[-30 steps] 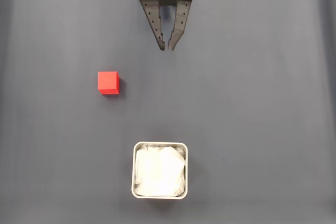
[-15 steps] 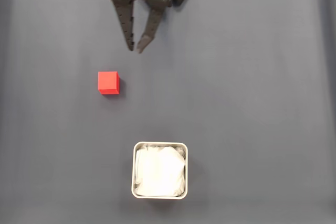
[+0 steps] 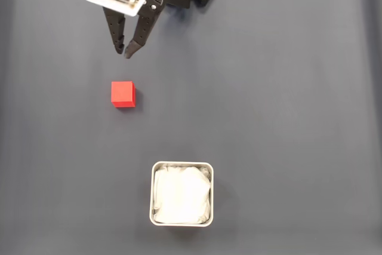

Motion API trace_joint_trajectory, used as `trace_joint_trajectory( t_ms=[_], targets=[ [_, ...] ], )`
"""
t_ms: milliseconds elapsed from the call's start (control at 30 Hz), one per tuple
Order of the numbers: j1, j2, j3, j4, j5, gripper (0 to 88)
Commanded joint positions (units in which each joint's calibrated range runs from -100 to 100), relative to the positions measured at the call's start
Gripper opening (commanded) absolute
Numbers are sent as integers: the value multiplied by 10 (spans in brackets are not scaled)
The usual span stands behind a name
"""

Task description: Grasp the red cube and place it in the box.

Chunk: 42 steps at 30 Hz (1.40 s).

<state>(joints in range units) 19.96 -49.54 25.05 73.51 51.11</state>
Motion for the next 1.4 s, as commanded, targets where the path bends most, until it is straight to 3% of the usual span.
trace_joint_trajectory(
  t_ms=[0,1367],
  targets=[
    [11,2,-15,3,-1,9],
    [58,95,89,-89,2,197]
  ],
)
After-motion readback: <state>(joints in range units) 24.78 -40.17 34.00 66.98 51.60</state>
